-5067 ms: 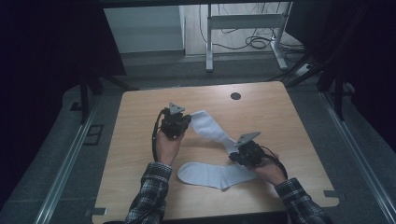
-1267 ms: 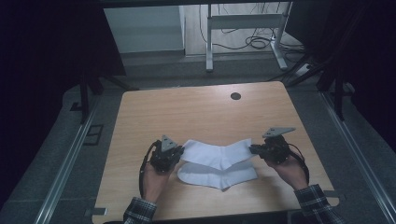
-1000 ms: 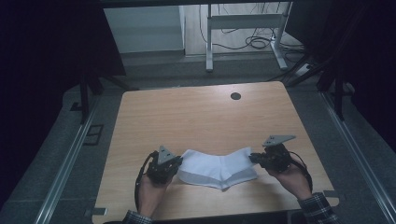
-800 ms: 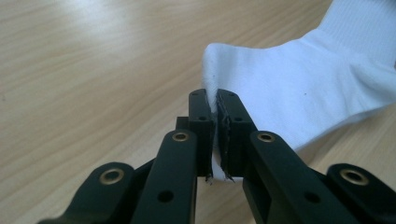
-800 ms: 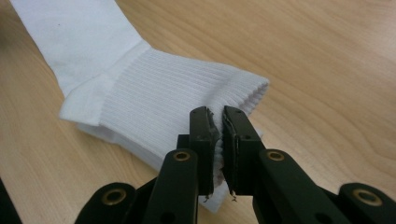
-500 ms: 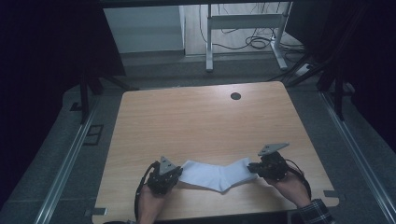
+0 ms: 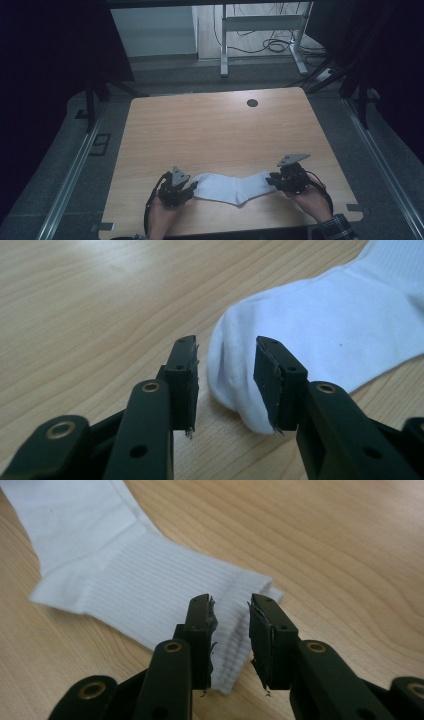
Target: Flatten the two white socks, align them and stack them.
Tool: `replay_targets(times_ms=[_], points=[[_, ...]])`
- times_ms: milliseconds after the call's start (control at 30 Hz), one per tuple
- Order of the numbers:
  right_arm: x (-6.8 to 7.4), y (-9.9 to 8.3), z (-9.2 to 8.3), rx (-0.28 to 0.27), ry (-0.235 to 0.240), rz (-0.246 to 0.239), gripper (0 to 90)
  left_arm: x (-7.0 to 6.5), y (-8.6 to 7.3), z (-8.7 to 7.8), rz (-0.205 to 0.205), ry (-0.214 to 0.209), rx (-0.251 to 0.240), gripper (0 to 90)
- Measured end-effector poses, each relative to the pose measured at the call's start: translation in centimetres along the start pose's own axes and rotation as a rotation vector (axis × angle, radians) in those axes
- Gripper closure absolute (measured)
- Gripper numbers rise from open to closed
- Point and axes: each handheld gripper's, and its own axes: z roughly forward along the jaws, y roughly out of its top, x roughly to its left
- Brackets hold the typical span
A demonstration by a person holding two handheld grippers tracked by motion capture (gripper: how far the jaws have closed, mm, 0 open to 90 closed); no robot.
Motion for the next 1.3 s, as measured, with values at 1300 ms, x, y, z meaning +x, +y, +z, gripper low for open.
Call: replay_targets(times_ms=[1300], points=[[-0.7,-1.0,1.6,0.044,-0.011,0.065,65.3,1.1,0.8,2.9,-0.031,-0.019,0.038,65.1]])
